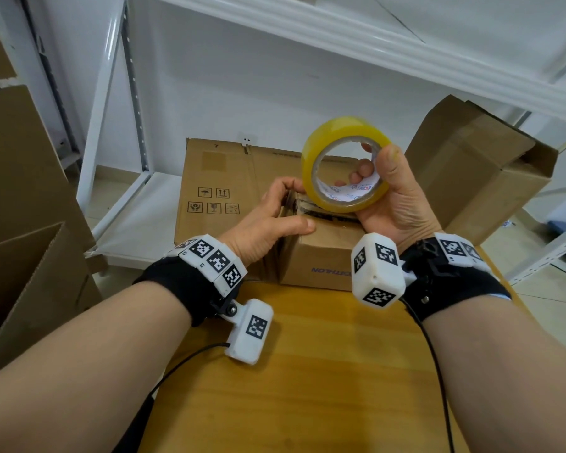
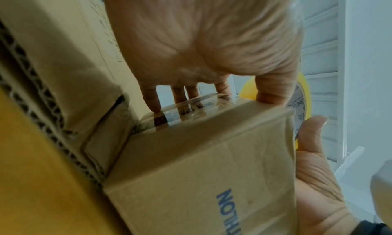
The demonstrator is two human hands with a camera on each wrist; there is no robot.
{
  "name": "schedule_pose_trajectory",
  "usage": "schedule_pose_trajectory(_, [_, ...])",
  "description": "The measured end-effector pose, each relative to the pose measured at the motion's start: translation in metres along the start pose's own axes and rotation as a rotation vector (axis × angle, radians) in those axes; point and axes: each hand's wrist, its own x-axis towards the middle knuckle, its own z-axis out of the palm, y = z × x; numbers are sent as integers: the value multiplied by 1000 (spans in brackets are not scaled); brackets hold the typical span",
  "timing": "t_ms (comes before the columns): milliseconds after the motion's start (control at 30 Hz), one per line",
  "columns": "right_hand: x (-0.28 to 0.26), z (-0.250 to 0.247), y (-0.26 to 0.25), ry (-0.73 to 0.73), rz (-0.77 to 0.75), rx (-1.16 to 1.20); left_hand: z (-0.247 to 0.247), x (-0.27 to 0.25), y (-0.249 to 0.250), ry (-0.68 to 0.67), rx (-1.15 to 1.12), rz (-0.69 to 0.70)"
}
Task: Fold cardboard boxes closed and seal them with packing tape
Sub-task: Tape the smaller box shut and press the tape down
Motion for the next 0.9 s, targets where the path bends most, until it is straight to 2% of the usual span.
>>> schedule_pose_trajectory(267, [-5,-15,-14,129,-54,-54,0,-5,5,-23,-14,-10])
schedule_pose_trajectory(467, [-9,-20,-18,99,-58,-61,2,-7,9,-31,-14,-15])
schedule_pose_trajectory(900, [-16,-34,-31,135,-70,-109,3,-10,16,-40,20,-43])
